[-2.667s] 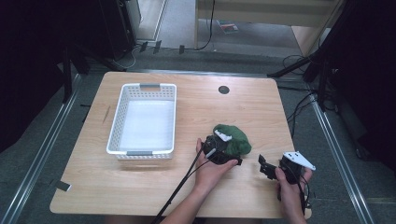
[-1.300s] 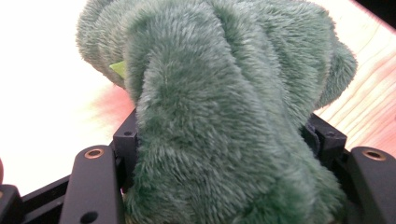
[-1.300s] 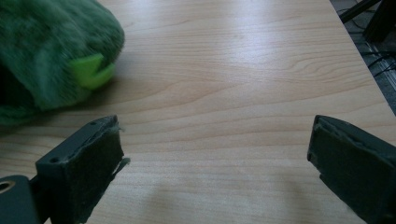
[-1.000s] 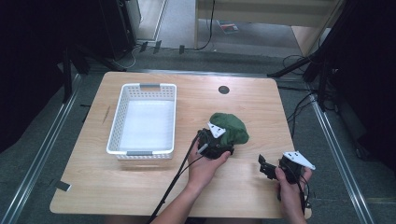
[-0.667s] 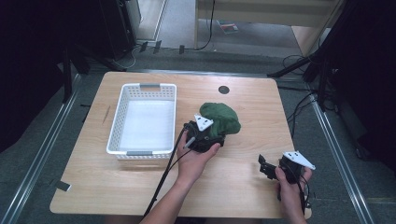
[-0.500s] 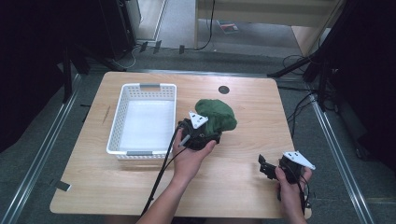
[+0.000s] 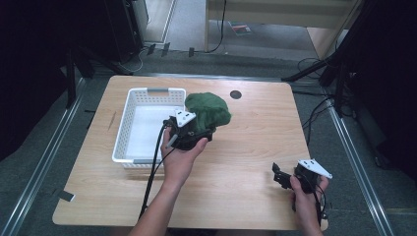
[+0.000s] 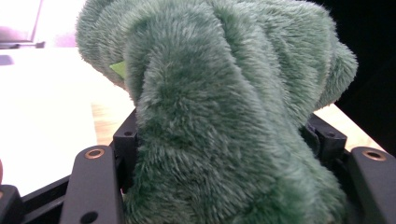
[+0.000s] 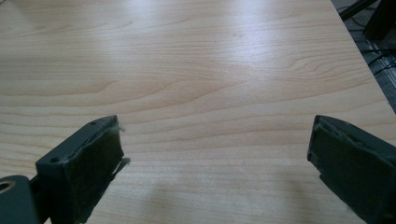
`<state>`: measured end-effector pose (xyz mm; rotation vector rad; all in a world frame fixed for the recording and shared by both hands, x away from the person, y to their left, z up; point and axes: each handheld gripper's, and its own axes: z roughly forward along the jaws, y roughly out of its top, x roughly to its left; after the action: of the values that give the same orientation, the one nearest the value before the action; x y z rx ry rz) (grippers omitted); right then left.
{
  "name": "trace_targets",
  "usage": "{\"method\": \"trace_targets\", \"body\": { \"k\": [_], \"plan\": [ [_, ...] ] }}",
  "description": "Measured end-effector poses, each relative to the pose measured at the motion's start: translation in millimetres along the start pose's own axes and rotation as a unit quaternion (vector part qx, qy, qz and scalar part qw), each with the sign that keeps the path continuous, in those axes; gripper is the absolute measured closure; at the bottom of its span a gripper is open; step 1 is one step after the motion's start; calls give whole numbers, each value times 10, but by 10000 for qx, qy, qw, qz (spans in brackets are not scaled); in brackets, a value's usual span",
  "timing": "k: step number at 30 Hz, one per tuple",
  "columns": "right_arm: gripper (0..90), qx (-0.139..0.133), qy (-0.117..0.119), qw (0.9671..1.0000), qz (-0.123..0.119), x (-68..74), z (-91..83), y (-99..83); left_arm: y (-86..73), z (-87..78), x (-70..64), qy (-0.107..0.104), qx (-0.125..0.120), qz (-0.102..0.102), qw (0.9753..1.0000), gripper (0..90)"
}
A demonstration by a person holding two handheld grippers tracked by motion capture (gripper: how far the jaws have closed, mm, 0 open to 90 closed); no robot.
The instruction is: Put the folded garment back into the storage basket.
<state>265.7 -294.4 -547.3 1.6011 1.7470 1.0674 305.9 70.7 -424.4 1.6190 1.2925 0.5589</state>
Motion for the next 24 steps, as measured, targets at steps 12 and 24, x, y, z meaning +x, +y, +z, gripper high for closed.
{"method": "trace_targets", "body": {
  "k": [12, 24],
  "plan": [
    [34, 11, -1, 10000, 13, -1, 3, 2, 67, -211, 417, 397, -164, -167, 9989, 344],
    [34, 7, -9, 10000, 22, 2, 1, 1, 15, -190, 867, 924, -99, -419, 9948, 344]
  ]
}}
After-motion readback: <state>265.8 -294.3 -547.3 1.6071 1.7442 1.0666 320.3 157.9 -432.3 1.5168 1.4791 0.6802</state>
